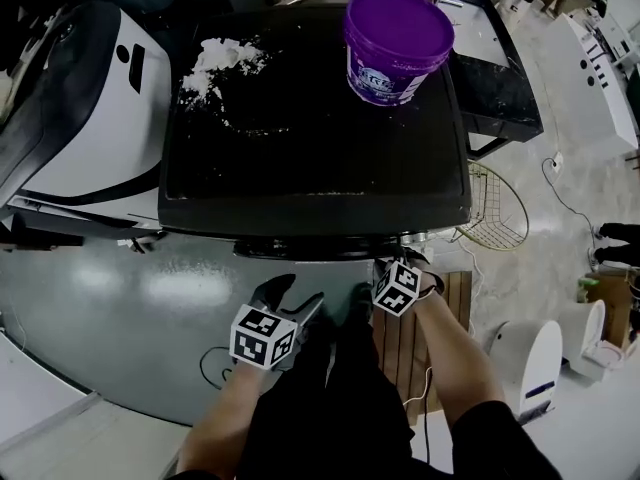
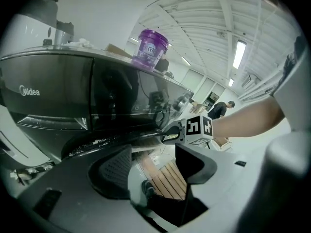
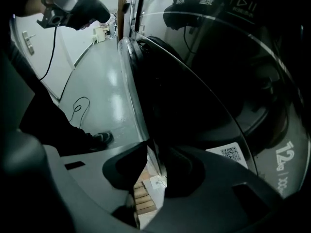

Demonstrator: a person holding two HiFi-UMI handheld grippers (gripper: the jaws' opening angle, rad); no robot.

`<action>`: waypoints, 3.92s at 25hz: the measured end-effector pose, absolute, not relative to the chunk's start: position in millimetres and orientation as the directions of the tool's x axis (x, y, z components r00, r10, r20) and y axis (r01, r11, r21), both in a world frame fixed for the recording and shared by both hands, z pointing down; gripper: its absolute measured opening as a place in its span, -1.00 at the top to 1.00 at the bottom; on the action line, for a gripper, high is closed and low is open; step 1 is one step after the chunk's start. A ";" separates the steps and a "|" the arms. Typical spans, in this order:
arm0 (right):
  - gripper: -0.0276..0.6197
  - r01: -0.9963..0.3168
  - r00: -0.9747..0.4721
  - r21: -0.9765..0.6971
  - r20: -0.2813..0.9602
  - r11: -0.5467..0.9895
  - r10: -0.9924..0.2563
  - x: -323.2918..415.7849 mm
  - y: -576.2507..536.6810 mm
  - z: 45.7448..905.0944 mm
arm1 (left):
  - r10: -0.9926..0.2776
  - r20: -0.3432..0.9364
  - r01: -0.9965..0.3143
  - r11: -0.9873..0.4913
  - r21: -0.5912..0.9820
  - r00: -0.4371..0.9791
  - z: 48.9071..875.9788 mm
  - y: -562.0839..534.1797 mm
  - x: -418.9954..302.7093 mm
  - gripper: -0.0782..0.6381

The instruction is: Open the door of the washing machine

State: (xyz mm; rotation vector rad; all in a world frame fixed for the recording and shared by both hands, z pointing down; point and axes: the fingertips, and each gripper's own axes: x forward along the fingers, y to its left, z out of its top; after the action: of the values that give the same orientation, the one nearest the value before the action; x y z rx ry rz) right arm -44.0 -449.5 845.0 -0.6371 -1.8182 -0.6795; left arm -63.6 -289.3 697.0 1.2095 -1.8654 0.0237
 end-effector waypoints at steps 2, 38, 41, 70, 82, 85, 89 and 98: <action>0.60 0.740 -0.221 0.054 0.961 0.670 0.167 -19.5 -438.2 847.5 | -0.723 0.677 -0.748 0.523 0.408 -0.136 695.8 -282.8 -61.5 -0.04; 0.50 0.316 -0.301 -0.390 0.824 0.865 0.481 142.3 -280.3 838.1 | -0.608 0.761 -0.646 0.678 0.351 -0.224 697.3 -184.1 88.4 -0.02; 0.49 0.361 -0.247 -0.414 0.821 0.835 0.514 158.9 -253.8 837.2 | -0.604 0.761 -0.627 0.693 0.356 -0.235 693.7 -171.7 101.2 -0.02; 0.64 0.293 -0.357 -0.415 0.789 0.862 0.501 151.3 -77.8 748.7 | -0.658 0.609 -0.585 0.726 0.361 -0.442 618.3 64.6 81.8 0.03; 0.86 0.323 -0.584 -0.335 0.665 0.885 0.465 110.1 -113.0 650.5 | -0.643 0.543 -0.573 0.753 0.323 -0.540 580.2 70.3 71.1 0.14; 0.86 0.369 -0.657 -0.321 0.573 0.872 0.489 105.7 -125.7 602.9 | -0.643 0.510 -0.576 0.757 0.310 -0.571 560.0 53.6 71.2 0.20; 0.86 0.451 -0.716 -0.259 0.466 0.854 0.520 112.1 -148.3 545.9 | -0.652 0.462 -0.620 0.745 0.245 -0.601 525.3 25.8 68.0 0.24; 0.87 0.452 -0.840 -0.121 0.276 0.884 0.468 132.9 -233.7 453.5 | -0.649 0.343 -0.667 0.741 0.083 -0.679 440.4 -38.0 71.1 0.44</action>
State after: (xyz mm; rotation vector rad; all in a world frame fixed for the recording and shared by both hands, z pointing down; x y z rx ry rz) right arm 132.9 -233.7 453.5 -0.6892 -2.7538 0.0735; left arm 71.1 -38.0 440.4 1.0164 -2.5914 0.0690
